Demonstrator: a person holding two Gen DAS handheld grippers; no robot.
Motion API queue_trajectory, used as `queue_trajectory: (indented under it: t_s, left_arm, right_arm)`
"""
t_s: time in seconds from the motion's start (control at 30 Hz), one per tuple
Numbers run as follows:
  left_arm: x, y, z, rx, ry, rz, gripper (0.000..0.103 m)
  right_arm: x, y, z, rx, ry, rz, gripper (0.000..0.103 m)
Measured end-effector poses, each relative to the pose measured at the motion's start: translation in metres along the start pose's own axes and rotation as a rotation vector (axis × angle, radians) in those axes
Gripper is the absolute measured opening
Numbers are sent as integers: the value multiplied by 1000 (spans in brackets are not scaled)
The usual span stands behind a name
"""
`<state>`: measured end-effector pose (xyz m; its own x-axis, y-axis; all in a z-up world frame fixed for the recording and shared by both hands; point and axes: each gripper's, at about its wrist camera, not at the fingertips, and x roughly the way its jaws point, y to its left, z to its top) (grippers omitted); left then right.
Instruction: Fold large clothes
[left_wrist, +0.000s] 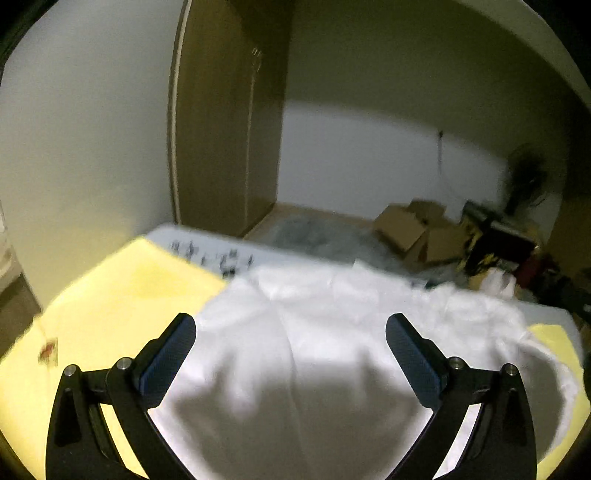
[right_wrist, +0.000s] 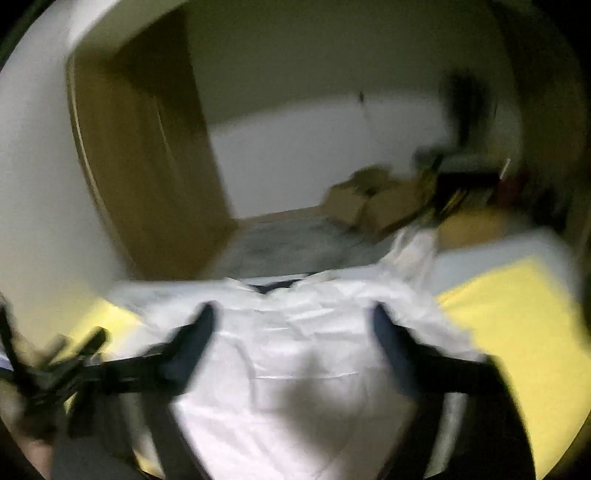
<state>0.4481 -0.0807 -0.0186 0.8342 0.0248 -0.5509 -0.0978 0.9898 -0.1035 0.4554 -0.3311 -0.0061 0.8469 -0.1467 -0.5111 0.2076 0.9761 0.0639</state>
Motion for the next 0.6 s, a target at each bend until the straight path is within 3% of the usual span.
queue_trajectory:
  t_s: [0.03,0.07,0.17,0.23,0.33,0.6]
  left_arm:
    - [6,3,-8,-39,39,3,103]
    - [4,14,-13,-64,63,3,103]
    - [10,29,-21,-102,99,15,103]
    - [13,37,-26,-90,103,37,103]
    - [31,50,-33,-90,139,45,103]
    - [50,54,-45,-104,167,48,103]
  right_arm:
    - [10,20,-7,-45,3,-28,26]
    - [23,28,-12,-41,42,-18,7]
    - [76,33,-27,87,222,29,7]
    - [106,36,-41,92,255,1,8]
    - [151,38,-75,64,405,-2,7]
    - [177,42,-87,-31,432,-33,6]
